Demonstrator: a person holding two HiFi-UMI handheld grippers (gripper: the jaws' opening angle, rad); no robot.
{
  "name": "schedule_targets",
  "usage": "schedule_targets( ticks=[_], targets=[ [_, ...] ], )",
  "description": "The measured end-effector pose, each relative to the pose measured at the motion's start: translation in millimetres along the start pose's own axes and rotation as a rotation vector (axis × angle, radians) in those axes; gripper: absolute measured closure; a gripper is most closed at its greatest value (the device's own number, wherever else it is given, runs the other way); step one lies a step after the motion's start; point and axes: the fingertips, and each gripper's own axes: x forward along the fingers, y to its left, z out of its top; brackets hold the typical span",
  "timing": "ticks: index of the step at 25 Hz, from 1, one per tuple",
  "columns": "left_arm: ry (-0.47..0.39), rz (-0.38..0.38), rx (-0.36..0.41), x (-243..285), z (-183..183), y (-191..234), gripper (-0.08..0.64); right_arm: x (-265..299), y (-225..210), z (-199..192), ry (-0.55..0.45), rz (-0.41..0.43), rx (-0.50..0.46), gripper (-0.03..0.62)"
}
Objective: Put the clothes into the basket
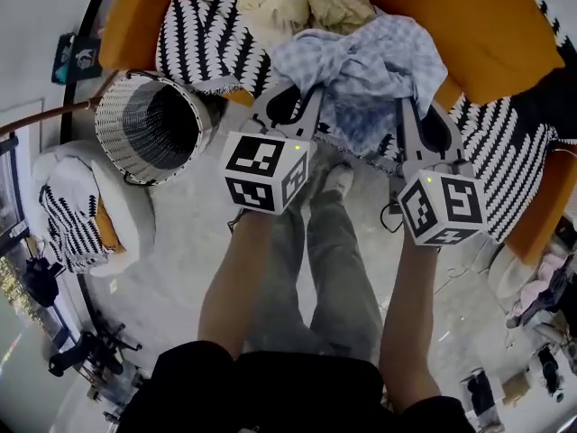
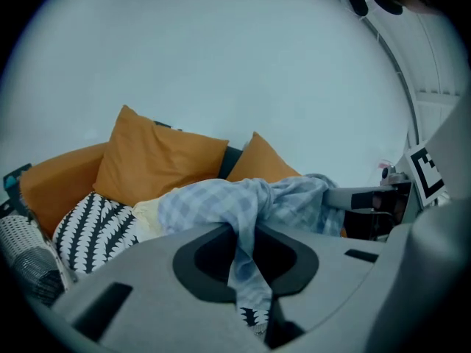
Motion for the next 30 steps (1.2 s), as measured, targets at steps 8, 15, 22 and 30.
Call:
schedule_targets(
  ticks=[8,15,22,30],
  targets=[
    [-0.124,0.052,-0.045,-91,79,-8,0.511,-38,71,115,-0.098,0.089,-0.076,0.535],
    [-0.273,0.161,-0.094,-186,143,23,0.511,-44,166,197,-0.196,0.229,-0.132,0.536],
    [-0.369,0.353,-0.088,-311,177,91,0.511,-34,310,243,-0.232,0.465,-0.162,0.535],
    [-0.474,0.556,-0.103,-449,179,167,0.511,-31,476,258,-0.251,0.715,-0.237,0.535]
  ],
)
